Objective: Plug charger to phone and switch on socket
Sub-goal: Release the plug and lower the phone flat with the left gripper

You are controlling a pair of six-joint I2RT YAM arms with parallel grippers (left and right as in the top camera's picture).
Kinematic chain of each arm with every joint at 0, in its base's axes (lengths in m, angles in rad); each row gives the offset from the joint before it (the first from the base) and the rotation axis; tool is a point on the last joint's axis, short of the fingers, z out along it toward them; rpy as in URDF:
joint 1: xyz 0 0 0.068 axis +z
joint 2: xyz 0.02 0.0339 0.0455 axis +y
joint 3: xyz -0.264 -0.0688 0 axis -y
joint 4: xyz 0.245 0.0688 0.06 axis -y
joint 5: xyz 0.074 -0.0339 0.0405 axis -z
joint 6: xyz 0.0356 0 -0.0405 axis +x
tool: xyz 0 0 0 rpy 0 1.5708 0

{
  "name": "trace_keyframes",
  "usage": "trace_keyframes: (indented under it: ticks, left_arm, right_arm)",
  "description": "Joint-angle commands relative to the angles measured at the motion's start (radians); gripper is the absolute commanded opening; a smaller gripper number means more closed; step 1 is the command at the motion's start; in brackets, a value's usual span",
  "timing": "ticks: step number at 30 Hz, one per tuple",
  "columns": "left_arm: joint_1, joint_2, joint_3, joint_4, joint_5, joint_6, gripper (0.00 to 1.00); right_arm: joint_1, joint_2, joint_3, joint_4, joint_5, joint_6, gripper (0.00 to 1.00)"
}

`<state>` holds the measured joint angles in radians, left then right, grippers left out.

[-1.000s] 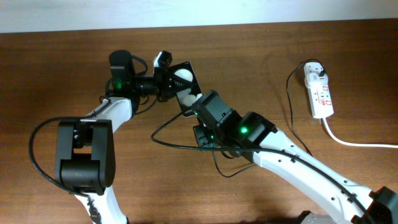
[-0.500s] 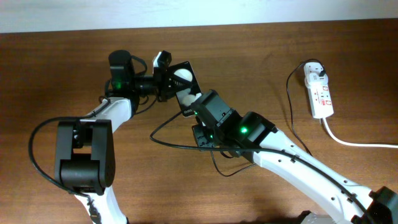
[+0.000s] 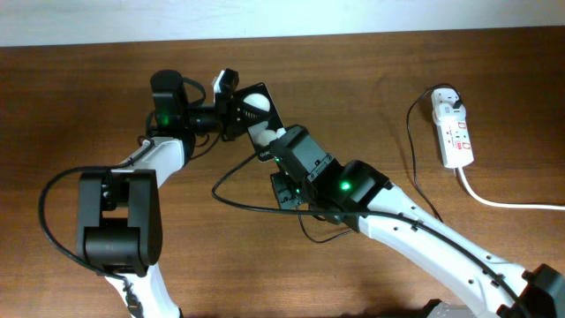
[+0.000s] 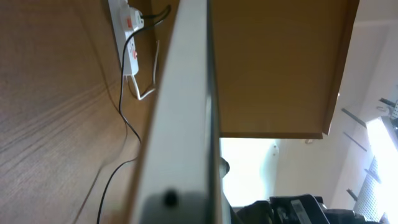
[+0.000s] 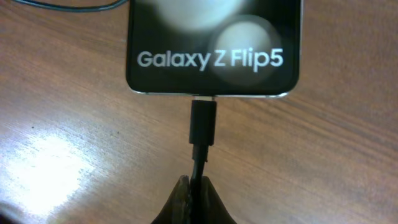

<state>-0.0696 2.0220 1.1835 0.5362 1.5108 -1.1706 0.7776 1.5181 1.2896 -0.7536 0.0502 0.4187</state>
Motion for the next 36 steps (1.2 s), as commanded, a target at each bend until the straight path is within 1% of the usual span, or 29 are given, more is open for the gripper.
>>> trace_keyframes:
  ticks: [1,4,7,8,10,11,12,13,14,16,17,18,19,20,22,23,24,25,26,27,28,29,30,31,32,34,36]
  left_arm:
    - [-0.031,0.002,0.010,0.001,0.064,0.019,0.00]
    - [-0.035,0.001,0.010,0.002,0.064,-0.073,0.00]
    - [-0.036,0.001,0.010,0.001,0.064,-0.076,0.00]
    - [-0.035,0.001,0.010,0.002,0.064,-0.070,0.00]
    - [-0.033,0.001,0.010,0.002,0.063,0.003,0.00]
    - [-0.033,0.001,0.010,0.002,0.063,0.079,0.00]
    - [-0.033,0.002,0.010,0.002,0.063,0.148,0.00]
    - [-0.033,0.002,0.010,0.002,0.063,0.233,0.00]
    - [-0.034,0.002,0.010,0.002,0.063,0.294,0.00]
    - [-0.034,0.002,0.010,0.002,0.063,0.341,0.00]
    - [-0.034,0.002,0.010,0.002,0.063,0.358,0.00]
    - [-0.034,0.002,0.010,0.002,0.063,0.358,0.00]
    - [-0.036,0.002,0.010,0.002,0.063,0.388,0.00]
    - [-0.043,0.002,0.008,0.002,0.063,0.422,0.00]
    - [-0.066,0.006,0.008,0.001,0.063,0.424,0.00]
    - [-0.078,0.006,0.008,-0.016,0.063,0.423,0.00]
    - [-0.095,0.006,0.008,-0.087,0.042,0.397,0.00]
    - [-0.114,0.006,0.008,-0.156,0.016,0.347,0.00]
    - [-0.146,0.006,0.008,-0.187,0.015,0.258,0.00]
    - [-0.182,0.005,0.008,-0.186,0.015,0.135,0.00]
    - [-0.219,0.003,0.009,-0.156,0.014,0.064,0.00]
    - [-0.256,0.003,0.009,-0.077,0.006,0.056,0.00]
    - [-0.307,0.003,0.009,0.038,-0.053,0.057,0.00]
    - [-0.340,0.004,0.009,0.055,-0.126,0.074,0.00]
    - [-0.349,0.009,0.009,0.053,-0.156,0.130,0.00]
    - [-0.351,0.013,0.009,-0.076,-0.227,0.261,0.00]
    - [-0.352,0.013,0.009,-0.267,-0.377,0.402,0.00]
  right_arm:
    - [-0.007,0.009,0.016,0.098,0.045,-0.048,0.05]
    - [-0.007,0.009,0.016,0.108,0.053,-0.048,0.05]
    - [-0.007,0.009,0.016,0.129,0.067,-0.048,0.05]
    - [-0.007,0.009,0.016,0.121,0.067,-0.048,0.08]
    - [-0.006,0.006,0.016,0.068,0.039,-0.048,0.19]
    - [-0.006,-0.004,0.019,0.040,0.024,-0.048,0.23]
    - [-0.006,-0.031,0.028,0.012,-0.003,-0.047,0.45]
    - [-0.006,-0.062,0.050,-0.027,-0.031,-0.047,0.55]
    - [-0.007,-0.122,0.095,-0.109,-0.042,-0.048,0.59]
    - [-0.007,-0.198,0.128,-0.183,-0.038,-0.048,0.64]
    - [-0.007,-0.266,0.141,-0.226,-0.035,-0.048,0.68]
    - [-0.007,-0.341,0.142,-0.256,-0.008,-0.048,0.81]
    - [-0.006,-0.420,0.142,-0.291,0.049,-0.048,0.92]
    - [-0.006,-0.462,0.141,-0.314,0.081,-0.048,0.99]
    - [-0.006,-0.543,0.141,-0.399,0.094,-0.048,0.99]
    - [-0.006,-0.556,0.141,-0.438,0.094,-0.048,0.99]
    - [-0.006,-0.558,0.141,-0.482,0.094,-0.048,0.99]
    - [-0.006,-0.556,0.141,-0.505,0.095,-0.048,0.99]
    - [-0.006,-0.558,0.141,-0.524,0.093,-0.046,0.99]
    - [-0.006,-0.562,0.141,-0.520,0.093,-0.044,0.99]
    - [-0.007,-0.566,0.141,-0.511,0.094,-0.044,0.99]
    - [-0.007,-0.570,0.141,-0.510,0.094,-0.044,0.99]
    - [-0.006,-0.570,0.141,-0.513,0.093,-0.044,0.99]
    - [-0.006,-0.570,0.141,-0.522,0.093,-0.044,0.99]
    - [-0.006,-0.570,0.141,-0.531,0.093,-0.044,0.99]
    - [-0.006,-0.570,0.141,-0.541,0.092,-0.026,0.99]
    - [-0.006,-0.570,0.141,-0.541,0.093,0.088,0.99]
